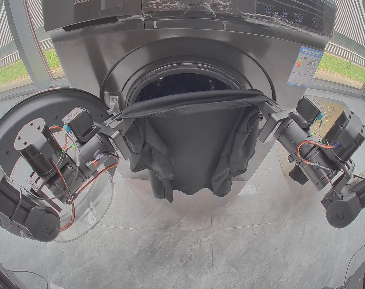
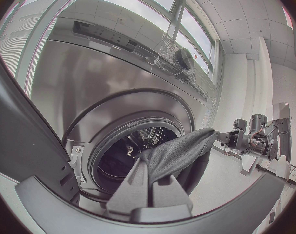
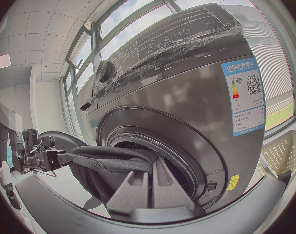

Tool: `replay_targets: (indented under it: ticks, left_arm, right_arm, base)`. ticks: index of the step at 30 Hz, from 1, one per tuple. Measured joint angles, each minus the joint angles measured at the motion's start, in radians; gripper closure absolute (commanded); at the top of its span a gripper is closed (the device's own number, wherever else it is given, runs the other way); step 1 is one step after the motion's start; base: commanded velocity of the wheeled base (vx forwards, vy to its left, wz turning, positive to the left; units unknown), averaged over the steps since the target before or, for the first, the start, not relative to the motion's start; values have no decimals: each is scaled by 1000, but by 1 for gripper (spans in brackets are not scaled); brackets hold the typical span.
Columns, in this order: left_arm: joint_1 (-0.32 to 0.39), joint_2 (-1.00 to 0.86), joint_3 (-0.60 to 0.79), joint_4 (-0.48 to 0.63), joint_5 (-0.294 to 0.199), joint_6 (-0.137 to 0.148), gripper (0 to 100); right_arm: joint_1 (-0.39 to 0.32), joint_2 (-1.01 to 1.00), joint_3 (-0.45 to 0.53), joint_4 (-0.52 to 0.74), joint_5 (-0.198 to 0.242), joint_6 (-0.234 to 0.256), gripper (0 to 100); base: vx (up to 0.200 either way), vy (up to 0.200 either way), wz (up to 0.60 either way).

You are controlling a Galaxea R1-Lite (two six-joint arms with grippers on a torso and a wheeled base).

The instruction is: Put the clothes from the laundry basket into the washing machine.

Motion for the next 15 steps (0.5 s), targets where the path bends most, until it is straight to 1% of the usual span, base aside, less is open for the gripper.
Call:
replay_targets:
  ticks: [5, 10, 15]
  left_arm:
    - [0, 4, 0, 0, 0, 0, 100]
    - [1, 6, -3, 0, 0, 0, 100]
    - [1, 7, -7, 0, 0, -1, 100]
  right_arm:
    - [-9, 0, 0, 5, 0, 0, 100]
    - [-51, 1, 1, 8, 0, 0, 100]
    - [-66, 0, 1, 10, 0, 0, 100]
  base:
    - [0, 0, 0]
    - [0, 0, 0]
    - [0, 0, 0]
